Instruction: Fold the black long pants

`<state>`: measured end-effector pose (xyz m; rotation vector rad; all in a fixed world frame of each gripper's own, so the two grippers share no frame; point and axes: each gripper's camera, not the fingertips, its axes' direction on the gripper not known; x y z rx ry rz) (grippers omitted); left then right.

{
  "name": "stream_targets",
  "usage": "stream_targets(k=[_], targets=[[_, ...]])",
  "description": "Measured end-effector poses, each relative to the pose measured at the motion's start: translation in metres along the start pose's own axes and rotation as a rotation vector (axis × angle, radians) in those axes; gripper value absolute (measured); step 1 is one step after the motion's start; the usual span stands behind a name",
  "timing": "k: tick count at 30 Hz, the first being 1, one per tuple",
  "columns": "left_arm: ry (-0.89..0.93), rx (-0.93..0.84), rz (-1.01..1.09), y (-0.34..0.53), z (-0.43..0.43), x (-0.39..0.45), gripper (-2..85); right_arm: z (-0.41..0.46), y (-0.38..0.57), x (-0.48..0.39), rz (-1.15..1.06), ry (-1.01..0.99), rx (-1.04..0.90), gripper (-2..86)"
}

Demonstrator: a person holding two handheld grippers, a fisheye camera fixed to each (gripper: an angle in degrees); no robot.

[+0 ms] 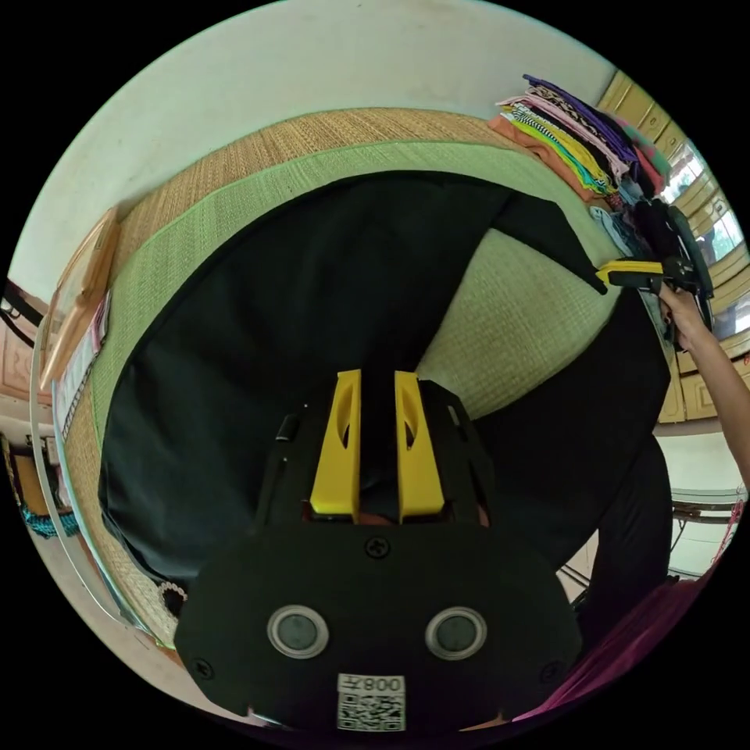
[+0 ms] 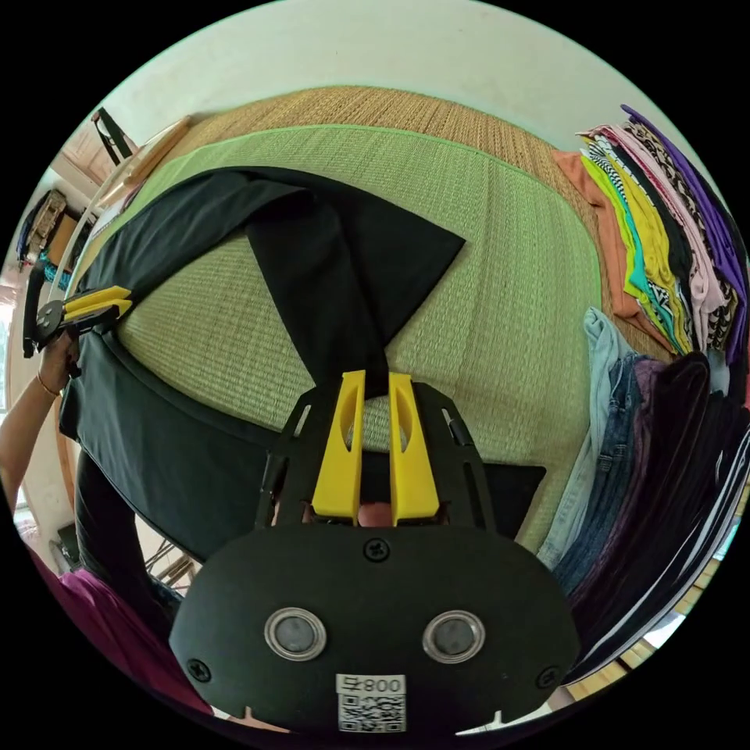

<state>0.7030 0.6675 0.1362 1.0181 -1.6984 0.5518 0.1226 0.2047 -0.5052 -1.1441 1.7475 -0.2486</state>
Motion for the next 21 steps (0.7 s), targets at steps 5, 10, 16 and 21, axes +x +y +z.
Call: stream_targets(k=[5, 10, 16, 21], targets=[[-0.012, -0.016, 0.007, -0.008, 0.009, -0.001, 1.9, -0.02, -0.022, 0.004, -0.048, 0.036, -0.034, 1.0], [0.079, 0.118, -0.088, -0.003, -0.017, -0.022, 1.1, -0.11, -0.056, 0.038, 0.002, 0.159, 0.127, 0.1], [0.226, 0.18, 0.015, 0.026, -0.035, -0.021, 1.0, -0.191, -0.05, 0.077, 0.065, 0.245, 0.236, 0.0], [0.291, -0.037, 0.092, 0.053, 0.022, 0.0, 1.2, -0.137, -0.024, 0.111, 0.193, 0.203, 0.006, -0.4]])
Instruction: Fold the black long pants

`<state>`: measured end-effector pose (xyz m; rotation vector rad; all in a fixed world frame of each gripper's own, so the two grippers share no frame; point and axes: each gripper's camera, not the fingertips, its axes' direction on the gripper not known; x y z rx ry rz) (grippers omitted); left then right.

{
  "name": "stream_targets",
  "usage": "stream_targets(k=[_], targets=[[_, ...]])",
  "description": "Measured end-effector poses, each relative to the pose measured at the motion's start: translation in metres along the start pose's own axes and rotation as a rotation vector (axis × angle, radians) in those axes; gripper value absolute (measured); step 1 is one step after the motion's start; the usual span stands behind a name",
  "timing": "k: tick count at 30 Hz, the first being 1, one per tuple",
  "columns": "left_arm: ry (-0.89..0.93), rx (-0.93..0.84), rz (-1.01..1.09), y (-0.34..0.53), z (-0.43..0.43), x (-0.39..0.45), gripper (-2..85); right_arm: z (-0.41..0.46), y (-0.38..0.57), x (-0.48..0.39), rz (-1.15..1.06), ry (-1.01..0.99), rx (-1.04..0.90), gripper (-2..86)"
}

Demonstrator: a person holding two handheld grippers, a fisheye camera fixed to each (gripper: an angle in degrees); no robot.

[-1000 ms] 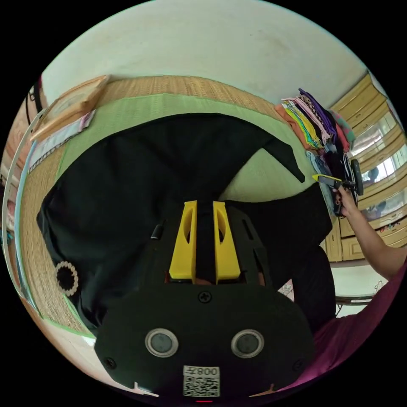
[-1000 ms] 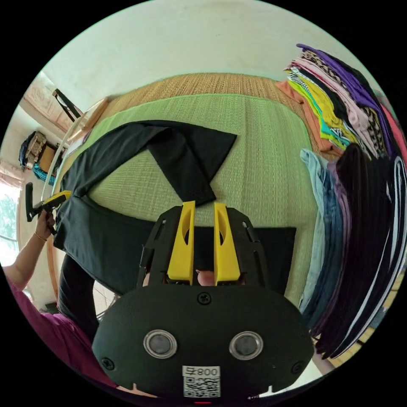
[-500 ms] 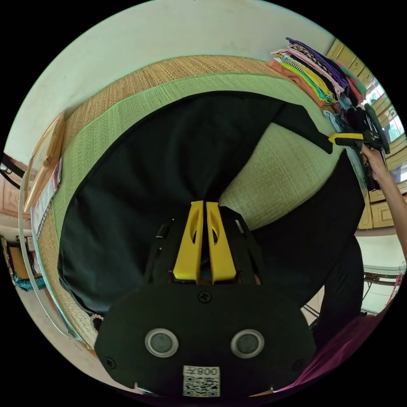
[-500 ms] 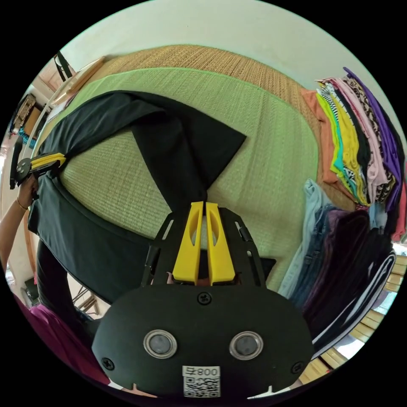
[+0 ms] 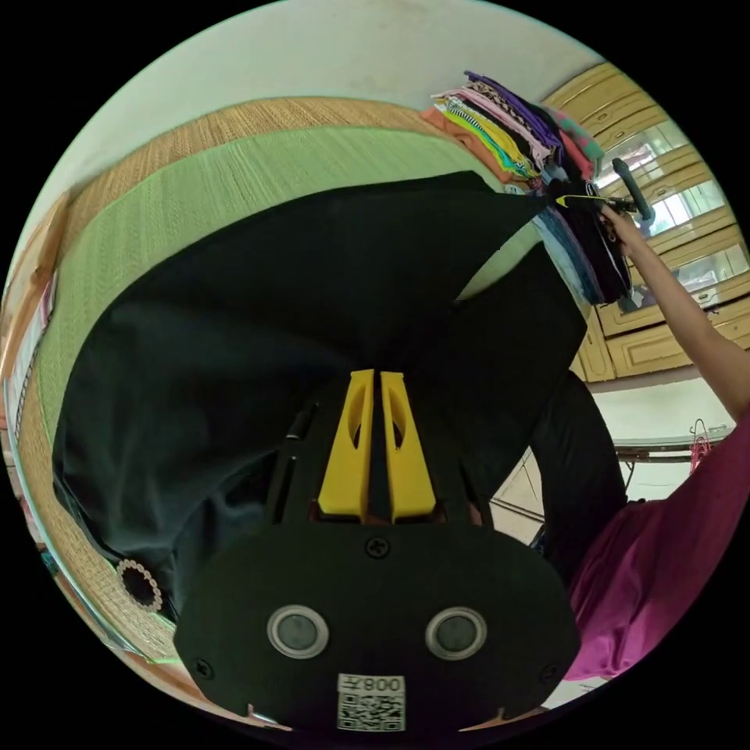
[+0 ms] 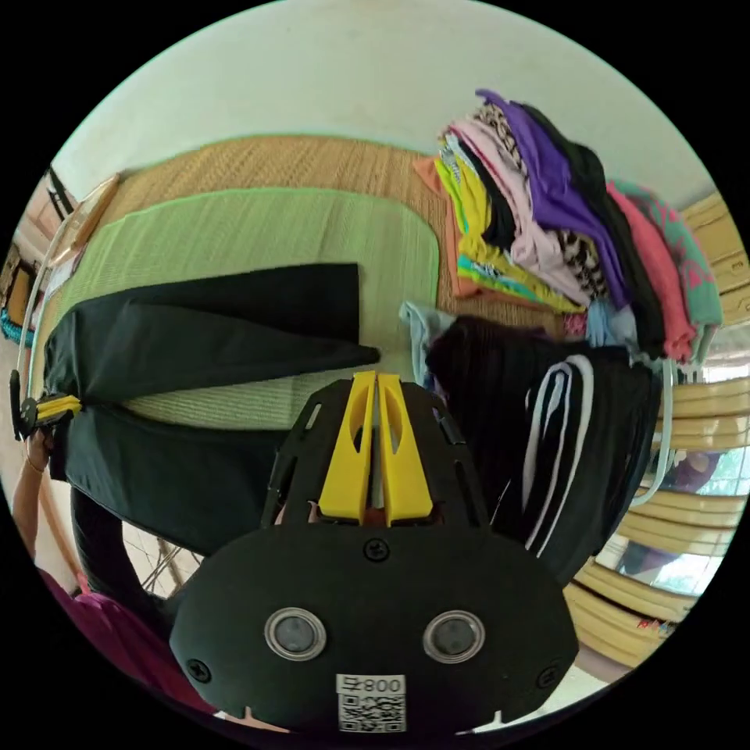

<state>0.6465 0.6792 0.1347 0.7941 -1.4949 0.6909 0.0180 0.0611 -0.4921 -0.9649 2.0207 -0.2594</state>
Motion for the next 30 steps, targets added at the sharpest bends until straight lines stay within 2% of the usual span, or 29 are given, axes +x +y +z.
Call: stream_targets(k=[3, 7, 10, 12, 15, 17, 20, 23, 26, 30], targets=[[0.021, 0.021, 0.005, 0.013, -0.003, -0.001, 1.2, 0.013, 0.011, 0.007, 0.054, -0.001, -0.052, -0.5], [0.046, 0.156, -0.089, 0.042, -0.032, -0.024, 1.0, -0.007, 0.0, -0.007, 0.021, -0.13, 0.047, -0.6], [-0.043, 0.252, -0.293, 0.081, -0.051, -0.063, 0.7, -0.008, -0.028, -0.038, -0.032, -0.224, 0.084, -0.6], [-0.176, 0.27, -0.508, 0.117, -0.058, -0.099, 0.4, -0.002, -0.048, -0.061, -0.062, -0.266, 0.088, -0.6], [-0.281, 0.248, -0.683, 0.151, -0.059, -0.137, 0.2, 0.009, -0.077, -0.108, -0.126, -0.281, 0.08, -0.6], [-0.287, 0.229, -0.73, 0.161, -0.055, -0.156, 0.2, 0.014, -0.091, -0.133, -0.169, -0.272, 0.077, -0.6], [-0.272, 0.261, -0.761, 0.166, -0.052, -0.173, 0.2, 0.024, -0.108, -0.162, -0.215, -0.172, 0.043, -0.6], [-0.339, 0.234, -0.707, 0.153, -0.055, -0.177, 0.2, 0.018, -0.119, -0.158, -0.199, -0.16, 0.072, -0.6], [-0.395, 0.197, -0.622, 0.136, -0.056, -0.181, 0.2, 0.016, -0.132, -0.133, -0.105, -0.112, 0.06, -0.5], [-0.345, 0.206, -0.581, 0.13, -0.061, -0.191, 0.1, 0.009, -0.144, -0.104, 0.009, -0.149, 0.031, -0.5]])
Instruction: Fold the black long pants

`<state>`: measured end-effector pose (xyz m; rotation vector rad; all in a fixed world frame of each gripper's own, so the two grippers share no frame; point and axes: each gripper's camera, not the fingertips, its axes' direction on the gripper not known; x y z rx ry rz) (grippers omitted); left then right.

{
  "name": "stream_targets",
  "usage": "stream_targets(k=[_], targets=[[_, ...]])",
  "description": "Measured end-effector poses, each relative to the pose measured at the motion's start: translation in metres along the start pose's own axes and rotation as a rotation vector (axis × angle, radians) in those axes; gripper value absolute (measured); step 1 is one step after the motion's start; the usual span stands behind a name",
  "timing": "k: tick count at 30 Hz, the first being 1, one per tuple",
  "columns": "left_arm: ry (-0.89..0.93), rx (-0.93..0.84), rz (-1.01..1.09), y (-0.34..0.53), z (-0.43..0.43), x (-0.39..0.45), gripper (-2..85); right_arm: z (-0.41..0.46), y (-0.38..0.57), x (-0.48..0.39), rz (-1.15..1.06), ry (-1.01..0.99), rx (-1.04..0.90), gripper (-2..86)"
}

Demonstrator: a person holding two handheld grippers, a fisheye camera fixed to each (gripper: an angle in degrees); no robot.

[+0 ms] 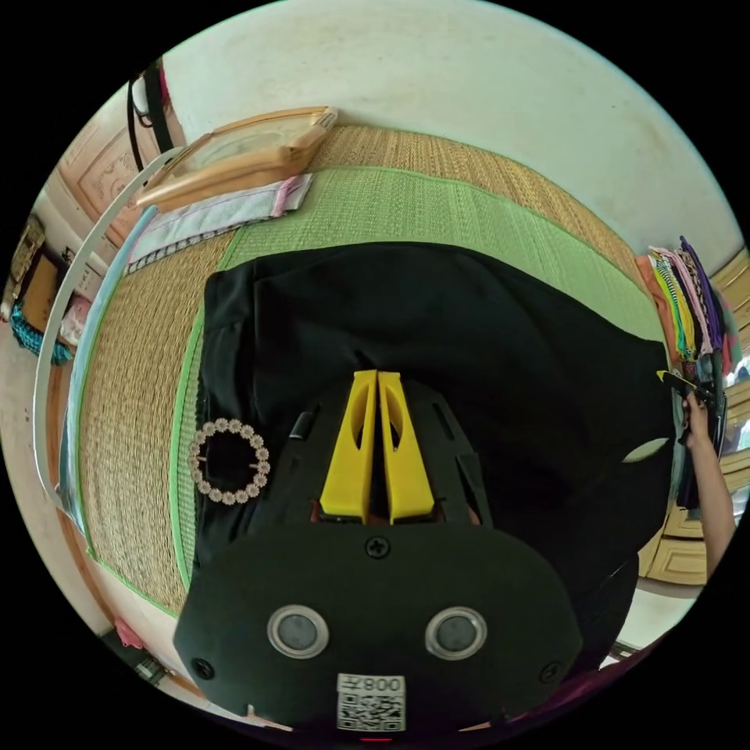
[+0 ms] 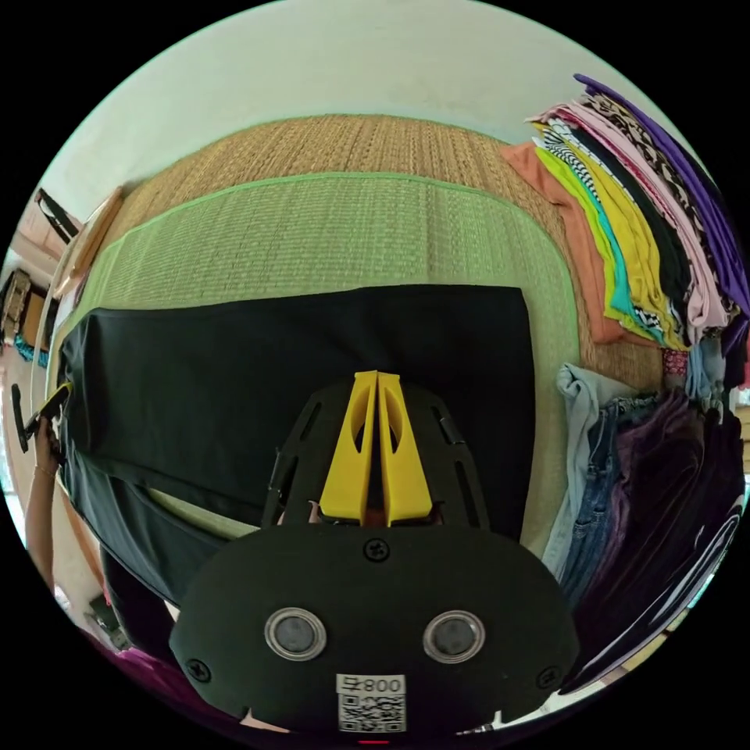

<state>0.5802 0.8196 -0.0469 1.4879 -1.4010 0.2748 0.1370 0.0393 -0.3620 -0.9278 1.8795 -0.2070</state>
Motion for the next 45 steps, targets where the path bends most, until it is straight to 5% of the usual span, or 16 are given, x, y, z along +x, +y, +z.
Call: stream_targets(k=[5, 13, 20, 24, 31, 37, 45], targets=[[0.06, 0.054, 0.015, 0.039, -0.03, -0.023, 0.1, -0.025, 0.003, -0.013, -0.01, 0.005, 0.039, -0.4], [-0.017, -0.012, -0.078, 0.15, -0.047, -0.095, 0.1, -0.04, 0.029, -0.147, -0.316, -0.156, 0.026, -0.5], [-0.076, -0.028, -0.083, 0.189, -0.068, -0.139, 0.1, -0.052, 0.021, -0.135, -0.21, -0.188, 0.016, -0.4], [0.043, 0.029, -0.119, 0.214, -0.09, -0.152, 0.1, -0.08, 0.02, -0.155, -0.231, -0.18, 0.048, -0.1], [0.023, -0.009, -0.172, 0.264, -0.097, -0.172, 0.2, -0.123, -0.001, -0.292, -0.531, -0.384, 0.145, 0.1], [0.08, -0.022, -0.219, 0.286, -0.096, -0.205, 0.2, -0.089, -0.027, -0.383, -0.653, -0.253, 0.052, -0.1], [0.103, -0.007, -0.204, 0.296, -0.104, -0.229, 0.1, -0.084, -0.046, -0.35, -0.528, -0.284, 0.039, 0.0]])
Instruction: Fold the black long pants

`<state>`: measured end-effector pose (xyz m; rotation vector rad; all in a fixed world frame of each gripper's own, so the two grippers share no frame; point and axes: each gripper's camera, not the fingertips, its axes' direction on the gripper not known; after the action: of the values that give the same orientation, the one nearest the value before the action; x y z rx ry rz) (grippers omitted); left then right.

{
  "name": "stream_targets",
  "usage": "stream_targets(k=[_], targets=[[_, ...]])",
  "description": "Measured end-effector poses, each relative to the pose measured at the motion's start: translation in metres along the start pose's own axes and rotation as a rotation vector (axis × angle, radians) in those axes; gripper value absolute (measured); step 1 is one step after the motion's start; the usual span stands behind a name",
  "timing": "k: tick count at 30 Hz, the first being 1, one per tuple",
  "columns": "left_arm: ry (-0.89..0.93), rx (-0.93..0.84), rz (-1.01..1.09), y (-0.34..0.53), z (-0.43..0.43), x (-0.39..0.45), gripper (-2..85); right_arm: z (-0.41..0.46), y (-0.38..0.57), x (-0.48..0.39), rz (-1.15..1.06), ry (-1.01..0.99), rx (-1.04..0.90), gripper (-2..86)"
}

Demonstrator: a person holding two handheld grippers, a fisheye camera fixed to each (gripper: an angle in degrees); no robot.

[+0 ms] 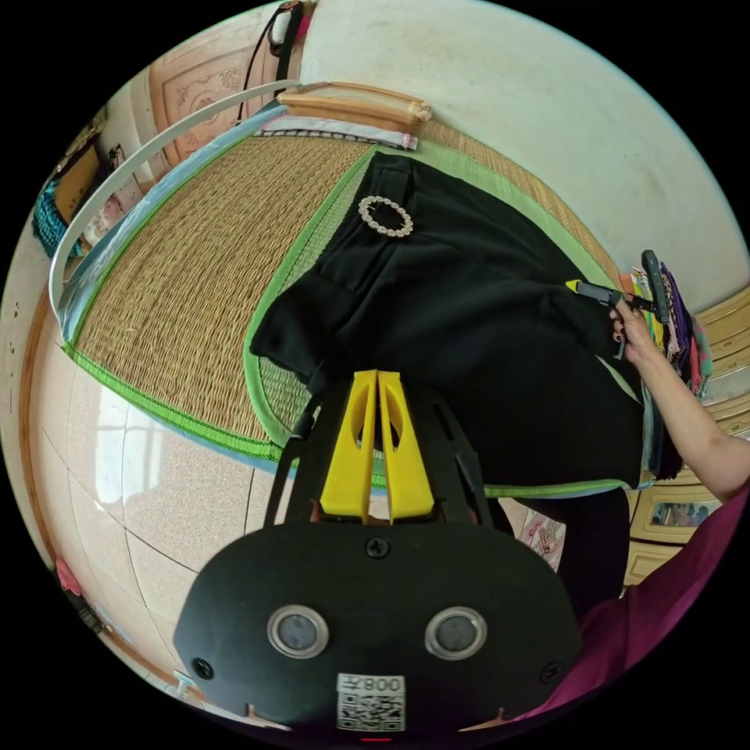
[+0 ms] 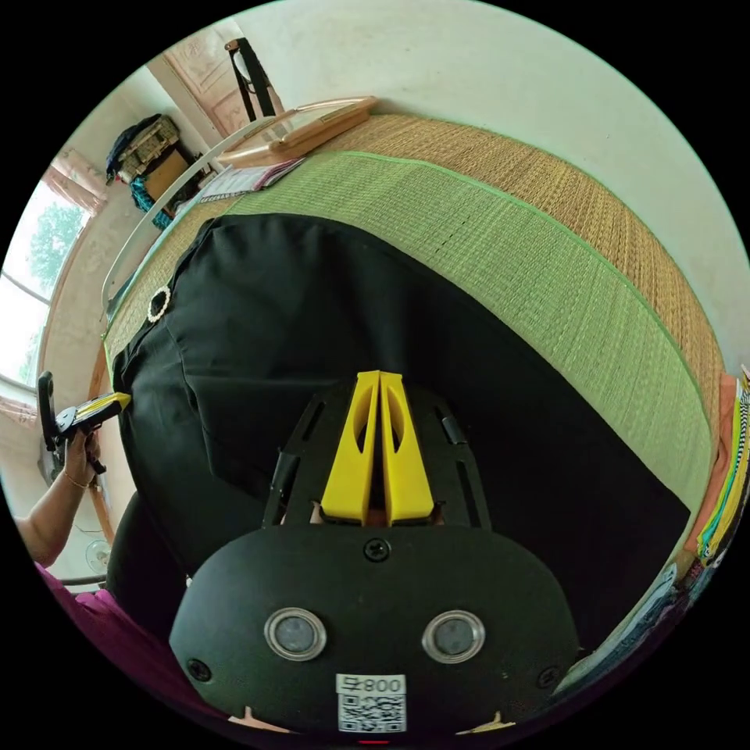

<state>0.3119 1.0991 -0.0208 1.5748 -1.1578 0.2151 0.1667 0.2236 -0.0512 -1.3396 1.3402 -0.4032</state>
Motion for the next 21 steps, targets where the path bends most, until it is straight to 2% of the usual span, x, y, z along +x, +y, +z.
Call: stream_targets(k=[4, 8, 11, 16, 18, 21], targets=[[0.006, 0.006, -0.019, 0.003, -0.005, -0.004, 0.0, -0.004, 0.004, 0.006, 0.062, -0.043, 0.002, 0.0], [-0.045, 0.029, -0.007, 0.009, -0.021, -0.002, 0.0, -0.024, 0.02, -0.016, 0.008, -0.038, 0.064, 0.1], [-0.062, 0.0, -0.037, 0.011, -0.021, -0.012, 0.1, -0.036, 0.053, -0.044, -0.043, -0.125, 0.089, 0.1], [-0.046, -0.008, -0.038, 0.01, -0.02, -0.013, 0.0, -0.022, 0.138, -0.109, -0.153, -0.176, -0.056, 0.1], [-0.092, -0.016, -0.004, 0.008, -0.022, -0.004, 0.0, -0.013, 0.166, -0.122, -0.145, -0.151, -0.1, 0.1], [-0.089, -0.023, -0.018, 0.005, -0.024, -0.002, 0.0, 0.007, 0.202, -0.132, -0.074, -0.224, -0.16, 0.1]])
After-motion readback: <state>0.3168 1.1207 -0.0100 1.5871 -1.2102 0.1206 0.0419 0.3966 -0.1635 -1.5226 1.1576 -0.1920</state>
